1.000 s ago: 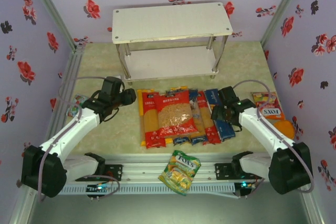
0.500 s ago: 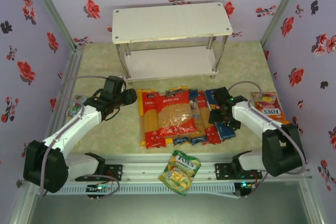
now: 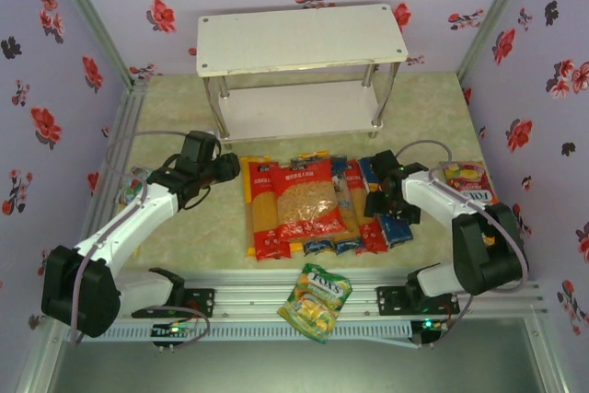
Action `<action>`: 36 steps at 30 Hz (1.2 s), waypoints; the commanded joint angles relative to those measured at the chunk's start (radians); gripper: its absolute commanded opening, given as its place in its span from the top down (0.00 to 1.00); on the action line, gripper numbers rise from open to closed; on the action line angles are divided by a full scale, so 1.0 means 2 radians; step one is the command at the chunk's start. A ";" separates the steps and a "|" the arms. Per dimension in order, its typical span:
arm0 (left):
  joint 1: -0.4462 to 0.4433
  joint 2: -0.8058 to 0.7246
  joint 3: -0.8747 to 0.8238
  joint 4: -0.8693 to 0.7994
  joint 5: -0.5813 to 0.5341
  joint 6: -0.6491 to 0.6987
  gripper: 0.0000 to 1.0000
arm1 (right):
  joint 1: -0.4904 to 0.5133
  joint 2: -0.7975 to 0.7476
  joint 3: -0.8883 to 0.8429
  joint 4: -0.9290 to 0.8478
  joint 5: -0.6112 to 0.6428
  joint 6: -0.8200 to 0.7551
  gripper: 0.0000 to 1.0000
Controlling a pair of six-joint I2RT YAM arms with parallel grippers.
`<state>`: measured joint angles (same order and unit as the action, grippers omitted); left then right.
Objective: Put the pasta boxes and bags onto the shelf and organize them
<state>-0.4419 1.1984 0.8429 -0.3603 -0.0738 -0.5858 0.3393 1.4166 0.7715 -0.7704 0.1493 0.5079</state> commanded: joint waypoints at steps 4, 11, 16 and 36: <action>0.005 -0.002 0.012 0.000 0.004 -0.005 0.48 | -0.018 0.011 0.011 0.027 -0.014 0.010 0.13; 0.007 -0.012 0.005 0.001 0.002 -0.006 0.48 | -0.028 0.010 -0.001 0.036 -0.031 0.009 0.35; 0.009 -0.014 0.005 0.000 0.002 -0.006 0.49 | -0.029 0.001 -0.005 0.036 -0.040 0.008 0.54; 0.013 -0.015 0.012 0.010 0.003 -0.002 0.50 | -0.017 -0.103 0.037 0.007 -0.001 -0.041 1.00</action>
<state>-0.4252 1.1805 0.8429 -0.3580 -0.0738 -0.5858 0.2920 1.2755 0.7811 -0.7654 0.0864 0.4625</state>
